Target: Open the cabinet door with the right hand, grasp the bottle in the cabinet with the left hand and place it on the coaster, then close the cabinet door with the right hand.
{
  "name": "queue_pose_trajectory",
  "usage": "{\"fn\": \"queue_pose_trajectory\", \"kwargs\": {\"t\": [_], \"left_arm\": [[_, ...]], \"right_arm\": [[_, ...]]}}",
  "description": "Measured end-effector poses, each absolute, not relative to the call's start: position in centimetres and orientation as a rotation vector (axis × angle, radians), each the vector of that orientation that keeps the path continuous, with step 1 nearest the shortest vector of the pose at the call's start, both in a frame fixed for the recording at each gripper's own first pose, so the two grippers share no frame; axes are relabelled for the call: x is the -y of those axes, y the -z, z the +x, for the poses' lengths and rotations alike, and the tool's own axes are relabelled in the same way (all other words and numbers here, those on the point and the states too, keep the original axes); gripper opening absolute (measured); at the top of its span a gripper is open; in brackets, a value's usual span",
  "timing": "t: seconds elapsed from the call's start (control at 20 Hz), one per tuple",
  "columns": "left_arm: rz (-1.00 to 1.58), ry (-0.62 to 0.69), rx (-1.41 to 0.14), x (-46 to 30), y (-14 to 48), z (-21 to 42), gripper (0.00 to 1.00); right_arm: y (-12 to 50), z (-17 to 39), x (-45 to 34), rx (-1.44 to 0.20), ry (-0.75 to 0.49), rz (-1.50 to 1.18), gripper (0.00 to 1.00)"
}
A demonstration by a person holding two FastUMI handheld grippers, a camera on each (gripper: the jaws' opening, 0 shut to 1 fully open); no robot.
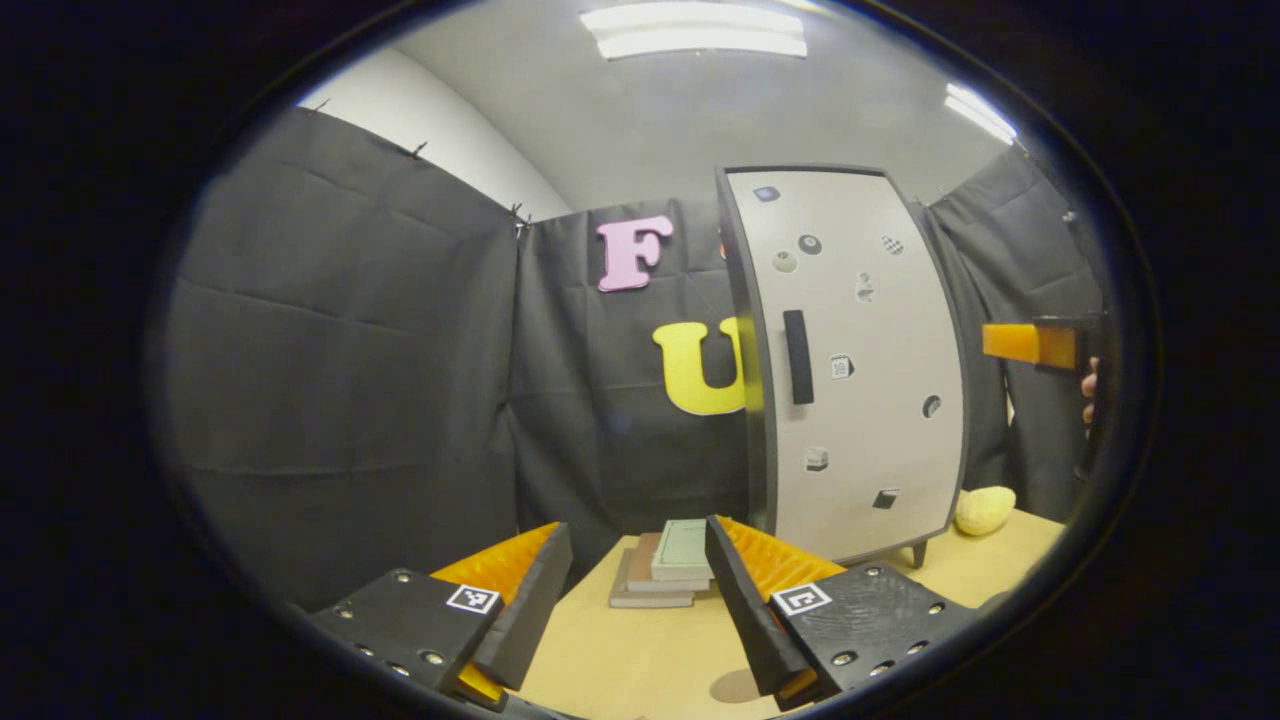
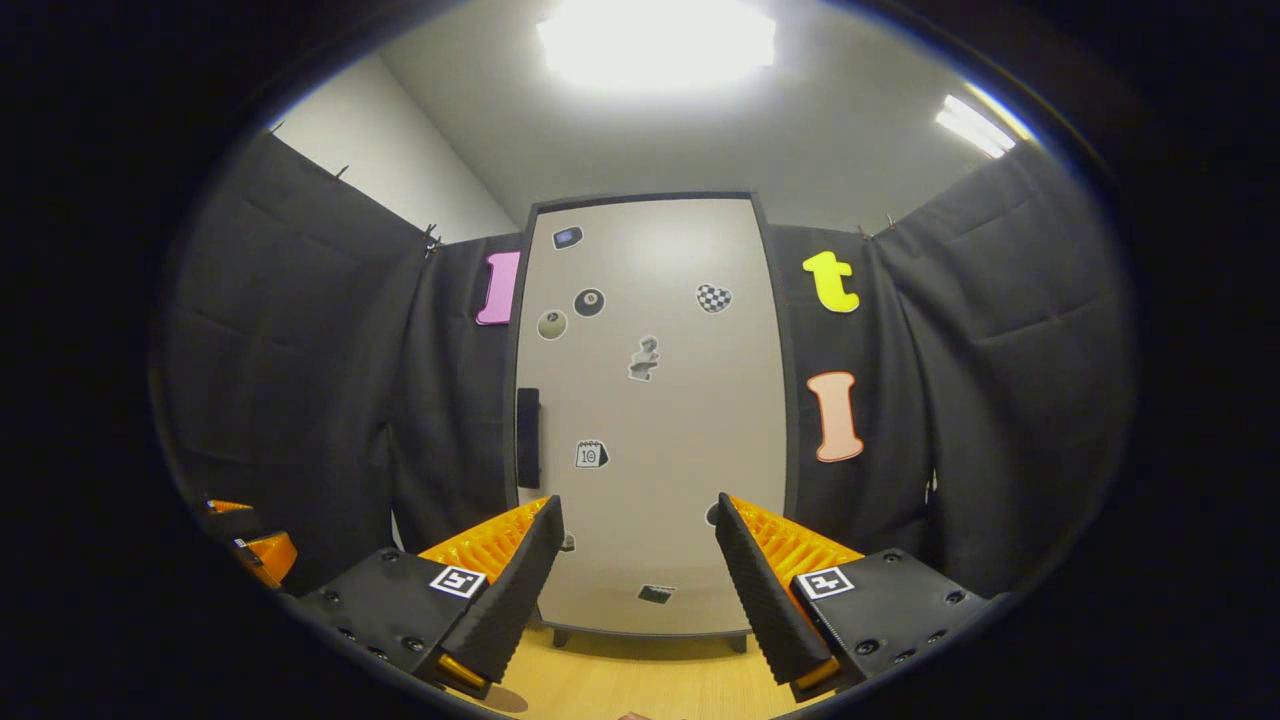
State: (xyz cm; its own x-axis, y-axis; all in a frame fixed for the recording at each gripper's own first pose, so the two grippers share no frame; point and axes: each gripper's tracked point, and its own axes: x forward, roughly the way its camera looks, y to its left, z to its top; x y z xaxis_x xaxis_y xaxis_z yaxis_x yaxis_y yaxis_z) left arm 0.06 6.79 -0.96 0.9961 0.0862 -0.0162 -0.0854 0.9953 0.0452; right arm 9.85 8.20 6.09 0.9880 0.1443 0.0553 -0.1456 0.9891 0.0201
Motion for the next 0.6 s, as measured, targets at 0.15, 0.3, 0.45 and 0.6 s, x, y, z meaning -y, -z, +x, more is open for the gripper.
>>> {"fn": "queue_pose_trajectory", "kwargs": {"t": [0.15,0.3,0.45,0.6], "left_arm": [[0.044,-0.115,-0.023,-9.1,1.7,-0.9,0.81],[0.055,-0.153,-0.039,-11.7,2.5,-1.7,0.81],[0.050,-0.189,-0.056,-14.4,3.1,-2.3,0.81],[0.058,-0.232,-0.077,-17.1,4.0,-3.0,0.81]], "right_arm": [[-6.7,12.4,-10.9,0.050,-0.181,0.035,0.97],[-6.8,14.7,-13.4,0.032,-0.205,0.036,0.96],[-7.1,16.7,-15.8,0.039,-0.218,0.024,0.97],[-7.0,18.8,-18.0,0.036,-0.225,0.014,0.97]]}}
